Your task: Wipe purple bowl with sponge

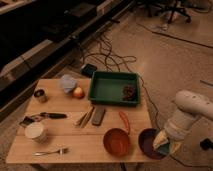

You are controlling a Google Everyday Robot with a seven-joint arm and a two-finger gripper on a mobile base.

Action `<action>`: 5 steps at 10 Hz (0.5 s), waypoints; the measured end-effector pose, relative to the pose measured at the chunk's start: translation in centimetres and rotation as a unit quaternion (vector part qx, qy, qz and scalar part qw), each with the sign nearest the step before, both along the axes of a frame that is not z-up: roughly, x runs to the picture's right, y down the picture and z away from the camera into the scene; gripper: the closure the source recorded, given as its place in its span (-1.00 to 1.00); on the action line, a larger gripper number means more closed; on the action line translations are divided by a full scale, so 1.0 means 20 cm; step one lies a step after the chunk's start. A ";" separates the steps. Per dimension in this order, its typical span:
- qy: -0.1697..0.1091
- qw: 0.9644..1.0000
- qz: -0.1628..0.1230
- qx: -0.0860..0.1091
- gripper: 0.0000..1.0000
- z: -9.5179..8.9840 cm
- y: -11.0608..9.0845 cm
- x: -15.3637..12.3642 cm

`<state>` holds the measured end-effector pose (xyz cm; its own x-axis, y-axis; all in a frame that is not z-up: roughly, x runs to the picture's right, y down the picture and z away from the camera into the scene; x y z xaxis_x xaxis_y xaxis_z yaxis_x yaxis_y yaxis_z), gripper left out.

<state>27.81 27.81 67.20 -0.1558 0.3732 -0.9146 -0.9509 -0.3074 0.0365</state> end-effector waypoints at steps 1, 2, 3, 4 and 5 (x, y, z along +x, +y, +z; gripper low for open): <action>-0.003 1.000 -0.001 0.001 1.00 0.01 -0.01 -0.01; -0.008 1.000 -0.003 0.002 1.00 0.02 -0.03 -0.04; -0.015 1.000 -0.007 0.002 1.00 0.03 -0.04 -0.07; -0.022 1.000 -0.011 0.005 1.00 0.04 -0.07 -0.13; -0.029 0.999 -0.016 0.007 1.00 0.05 -0.09 -0.17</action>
<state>24.36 26.04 68.22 -0.0907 0.3901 -0.9163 -0.9607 -0.2766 -0.0227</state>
